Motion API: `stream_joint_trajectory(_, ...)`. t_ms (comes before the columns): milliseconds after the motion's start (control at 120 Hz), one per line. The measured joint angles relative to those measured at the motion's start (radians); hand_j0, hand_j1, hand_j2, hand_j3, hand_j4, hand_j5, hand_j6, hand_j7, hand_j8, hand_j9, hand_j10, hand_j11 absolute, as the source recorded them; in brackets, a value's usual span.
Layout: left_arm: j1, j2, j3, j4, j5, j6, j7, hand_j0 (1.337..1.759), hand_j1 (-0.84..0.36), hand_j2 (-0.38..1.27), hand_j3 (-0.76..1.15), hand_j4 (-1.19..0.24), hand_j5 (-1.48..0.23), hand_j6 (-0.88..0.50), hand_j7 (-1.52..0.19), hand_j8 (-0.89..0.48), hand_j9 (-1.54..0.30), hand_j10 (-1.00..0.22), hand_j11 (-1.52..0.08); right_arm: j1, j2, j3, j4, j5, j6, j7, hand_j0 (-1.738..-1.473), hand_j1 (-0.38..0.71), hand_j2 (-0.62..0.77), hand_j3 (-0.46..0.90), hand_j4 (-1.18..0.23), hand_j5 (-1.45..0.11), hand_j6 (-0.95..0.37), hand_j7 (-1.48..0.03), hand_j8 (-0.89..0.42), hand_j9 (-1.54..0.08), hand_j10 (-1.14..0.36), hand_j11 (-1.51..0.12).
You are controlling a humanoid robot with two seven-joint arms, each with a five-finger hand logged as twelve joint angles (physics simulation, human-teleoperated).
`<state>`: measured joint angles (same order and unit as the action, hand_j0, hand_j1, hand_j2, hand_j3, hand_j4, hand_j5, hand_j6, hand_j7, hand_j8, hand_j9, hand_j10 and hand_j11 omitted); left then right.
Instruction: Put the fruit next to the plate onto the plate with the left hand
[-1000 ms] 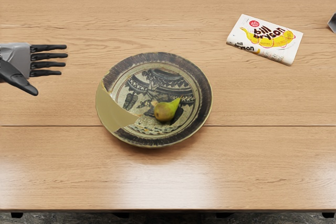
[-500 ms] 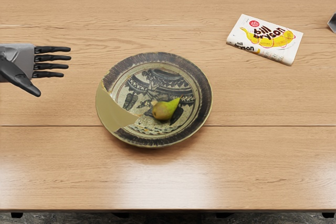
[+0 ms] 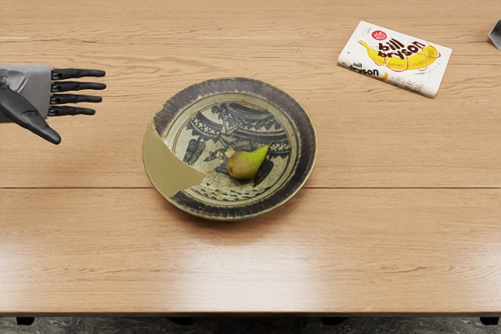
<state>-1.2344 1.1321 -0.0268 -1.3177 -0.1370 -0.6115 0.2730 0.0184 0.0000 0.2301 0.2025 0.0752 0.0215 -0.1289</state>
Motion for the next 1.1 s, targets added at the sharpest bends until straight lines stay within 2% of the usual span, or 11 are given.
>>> stream_joint_trajectory(1100, 0.000, 0.000, 0.000, 0.000, 0.000, 0.000, 0.000, 1.658, 0.35, 0.00, 0.00, 0.00, 0.00, 0.00, 0.00, 0.00, 0.00, 0.00, 0.00, 0.000, 0.000, 0.000, 0.000, 0.000, 0.000, 0.000, -1.658, -0.32, -0.01, 0.00, -0.03, -0.04, -0.03, -0.04, -0.03, -0.04, -0.03, -0.04)
